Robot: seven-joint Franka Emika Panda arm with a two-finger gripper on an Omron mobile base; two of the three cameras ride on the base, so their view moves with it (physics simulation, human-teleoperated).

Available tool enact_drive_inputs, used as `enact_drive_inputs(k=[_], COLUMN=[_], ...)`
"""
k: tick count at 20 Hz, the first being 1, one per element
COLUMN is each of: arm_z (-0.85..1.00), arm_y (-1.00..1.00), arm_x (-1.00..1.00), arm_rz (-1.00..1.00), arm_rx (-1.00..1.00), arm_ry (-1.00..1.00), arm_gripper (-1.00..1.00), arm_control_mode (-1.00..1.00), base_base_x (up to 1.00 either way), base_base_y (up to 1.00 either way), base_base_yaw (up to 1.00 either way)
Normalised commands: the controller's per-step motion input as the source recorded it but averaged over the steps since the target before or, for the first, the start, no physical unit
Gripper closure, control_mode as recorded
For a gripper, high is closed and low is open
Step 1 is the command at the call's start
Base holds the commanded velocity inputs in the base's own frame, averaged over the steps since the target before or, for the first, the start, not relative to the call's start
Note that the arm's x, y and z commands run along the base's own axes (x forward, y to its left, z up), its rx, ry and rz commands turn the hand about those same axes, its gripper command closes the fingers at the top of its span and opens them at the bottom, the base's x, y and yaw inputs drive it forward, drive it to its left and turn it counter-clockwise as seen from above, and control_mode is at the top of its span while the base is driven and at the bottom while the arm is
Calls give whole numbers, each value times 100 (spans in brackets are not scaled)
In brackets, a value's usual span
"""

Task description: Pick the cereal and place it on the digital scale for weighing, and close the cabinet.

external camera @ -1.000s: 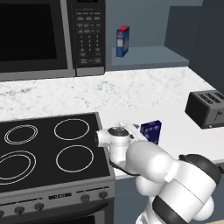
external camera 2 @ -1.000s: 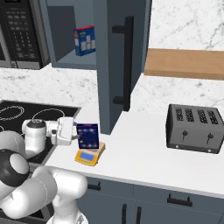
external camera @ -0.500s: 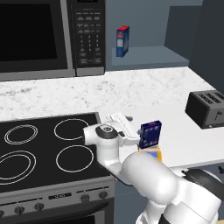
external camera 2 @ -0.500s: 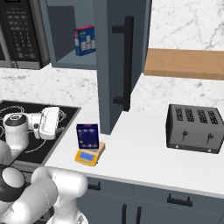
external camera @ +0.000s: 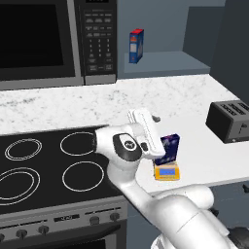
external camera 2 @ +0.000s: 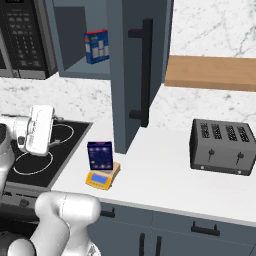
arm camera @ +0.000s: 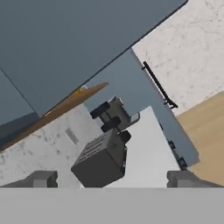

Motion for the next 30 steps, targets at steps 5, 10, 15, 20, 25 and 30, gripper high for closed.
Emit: enact_drive_inputs(k=[5, 10, 15, 20, 25, 30], arm_z=[76, 40, 27, 3, 0, -9], arm_y=[-80, -100, -69, -29, -46, -52], arm_x=[-100, -100, -100, -88, -76, -11], arm_rz=[1, 9, 5, 0, 0, 5], arm_rx=[23, 26, 28, 25, 23, 14], arm_ry=[-40, -31, -32, -42, -59, -64], arm_gripper=[-100, -100, -100, -100, -100, -100], arm_control_mode=[-100, -100, -100, -100, -100, -100], base_base_x=[0, 0, 0, 0, 0, 0], base_base_y=[0, 0, 0, 0, 0, 0], base_base_yaw=[0, 0, 0, 0, 0, 0])
